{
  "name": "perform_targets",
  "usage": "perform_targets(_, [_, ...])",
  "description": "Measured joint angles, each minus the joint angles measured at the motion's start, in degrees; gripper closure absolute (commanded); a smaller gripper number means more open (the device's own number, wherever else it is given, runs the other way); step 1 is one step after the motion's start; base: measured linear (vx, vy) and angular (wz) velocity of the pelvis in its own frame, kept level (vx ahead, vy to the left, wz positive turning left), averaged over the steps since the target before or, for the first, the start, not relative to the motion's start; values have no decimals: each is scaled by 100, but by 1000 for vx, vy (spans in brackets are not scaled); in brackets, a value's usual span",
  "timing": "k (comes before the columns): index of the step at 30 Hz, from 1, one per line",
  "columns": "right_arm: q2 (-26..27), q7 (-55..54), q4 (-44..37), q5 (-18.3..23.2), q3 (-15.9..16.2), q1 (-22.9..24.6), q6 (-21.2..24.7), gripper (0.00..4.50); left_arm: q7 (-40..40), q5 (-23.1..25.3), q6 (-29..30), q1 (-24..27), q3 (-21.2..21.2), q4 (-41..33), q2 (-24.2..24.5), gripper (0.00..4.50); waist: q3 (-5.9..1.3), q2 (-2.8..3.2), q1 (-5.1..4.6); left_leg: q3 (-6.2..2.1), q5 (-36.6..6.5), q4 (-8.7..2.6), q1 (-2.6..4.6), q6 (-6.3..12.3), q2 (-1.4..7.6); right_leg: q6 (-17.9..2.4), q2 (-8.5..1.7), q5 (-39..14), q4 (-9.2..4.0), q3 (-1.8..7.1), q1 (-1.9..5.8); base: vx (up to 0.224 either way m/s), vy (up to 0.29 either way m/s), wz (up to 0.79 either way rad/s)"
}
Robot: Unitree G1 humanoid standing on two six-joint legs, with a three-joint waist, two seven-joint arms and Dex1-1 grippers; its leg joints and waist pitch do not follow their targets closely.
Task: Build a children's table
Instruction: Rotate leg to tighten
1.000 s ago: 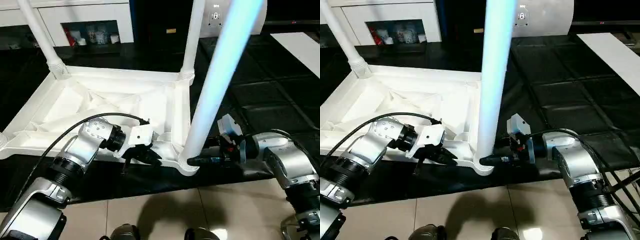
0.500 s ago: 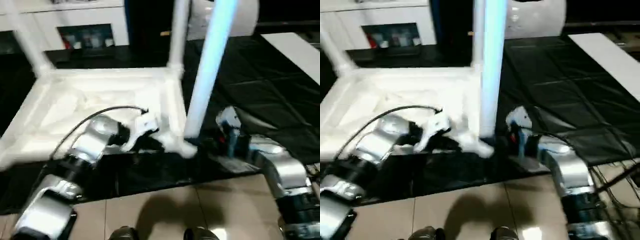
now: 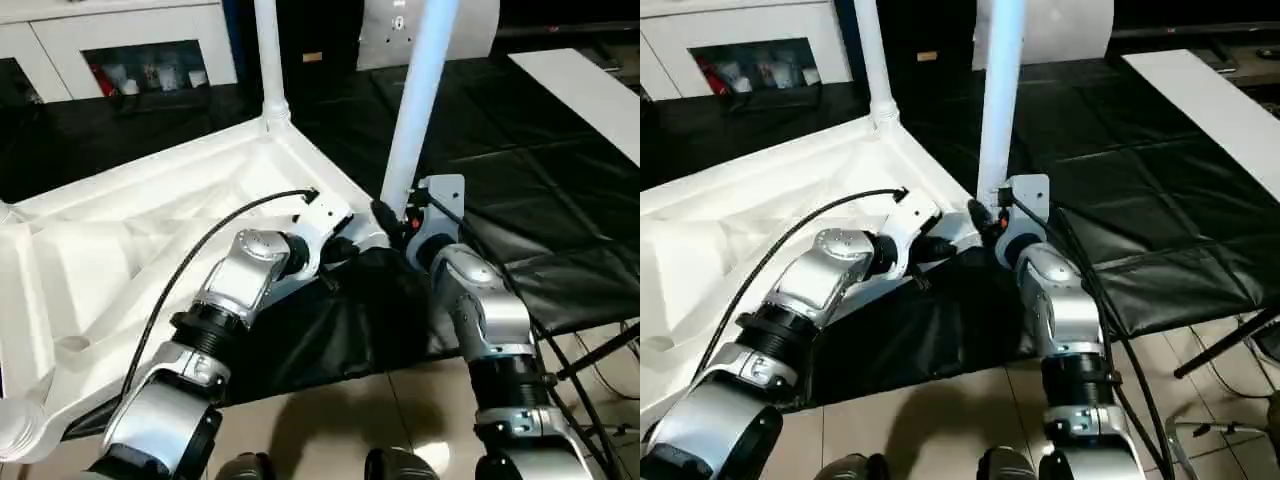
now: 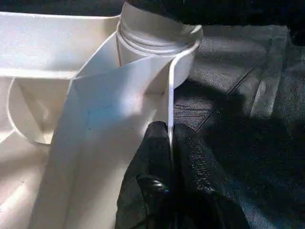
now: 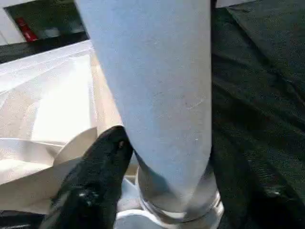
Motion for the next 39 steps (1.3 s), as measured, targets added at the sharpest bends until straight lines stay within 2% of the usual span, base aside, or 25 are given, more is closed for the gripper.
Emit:
perform_targets(4, [-162, 310, -194, 13, 152, 265, -158, 124, -225, 0, -175, 27, -135, -12, 146, 450, 1, 2, 8, 0, 1, 4, 2, 0, 1, -1, 0, 1, -1, 0, 6, 0, 0, 0])
perform_targets(8, [-639, 1063, -304, 106, 367, 640, -590, 81, -637, -27, -344, 154, -209, -161, 439, 450, 5, 8, 15, 0, -1, 7, 6, -6, 0, -1, -1, 4, 0, 2, 12, 0, 0, 0])
perform_targets(10, [-761, 1355, -314, 179, 350, 747, -672, 61, -783, -28, -456, 162, -224, -163, 568, 450, 7, 12, 14, 0, 0, 9, 6, -6, 1, 0, -1, 6, 3, 2, 11, 0, 0, 0])
perform_targets(14, [-1631, 2559, -501, 505, 336, 851, -781, 27, -1369, -87, -966, 277, -315, -163, 1046, 450, 14, 33, 30, -1, 2, 17, 4, -3, 0, -1, -2, 8, 6, 2, 13, 0, 0, 0])
perform_targets(16, [-1895, 2929, -576, 577, 307, 851, -855, 8, -1655, -132, -1141, 324, -345, -163, 1209, 450, 14, 32, 41, -2, 2, 17, 9, -2, 3, -1, 0, 8, 9, 1, 16, 0, 0, 0])
perform_targets(18, [-2126, 3458, -591, 708, 386, 851, -902, 8, -1971, -134, -1286, 328, -412, -163, 1392, 450, 11, 37, 92, -2, 2, 22, 12, -2, 4, -1, 0, 8, 12, 0, 21, 0, 0, 0])
perform_targets(21, [-2569, 4424, -589, 804, 699, 853, -981, 8, -2601, -231, -1554, 431, -570, -298, 1595, 450, 10, 38, 200, -2, 1, 29, 12, -1, 2, -1, -4, 7, 12, 1, 27, 0, 0, 0])
perform_targets(24, [-2724, 4968, -525, 924, 805, 816, -1007, 8, -3050, -301, -1808, 506, -705, -364, 1745, 450, 10, 39, 297, -2, 1, 46, 11, -1, 2, -1, -5, 7, 25, 2, 27, 0, 0, 0])
perform_targets(25, [-2768, 5186, -473, 965, 874, 789, -1005, 24, -3221, -305, -1909, 508, -799, -396, 1821, 450, 10, 39, 327, -2, 1, 51, 14, -1, 3, -1, -7, 8, 30, 2, 31, 0, 0, 0])
perform_targets(32, [-2800, 5915, -256, 1048, 1261, 547, -920, 76, -3768, -304, -2283, 530, -1028, -443, 1945, 450, 9, 39, 334, 1, -8, 68, 30, -19, 2, -19, -12, 19, 32, 6, 58, 0, 0, 0])
perform_targets(39, [-2814, 6272, -240, 1076, 1450, 482, -919, 142, -3934, -308, -2460, 531, -1080, -444, 1993, 450, 8, 40, 339, 1, -8, 68, 31, -19, 3, -18, -12, 18, 31, 4, 62, 0, 0, 0])
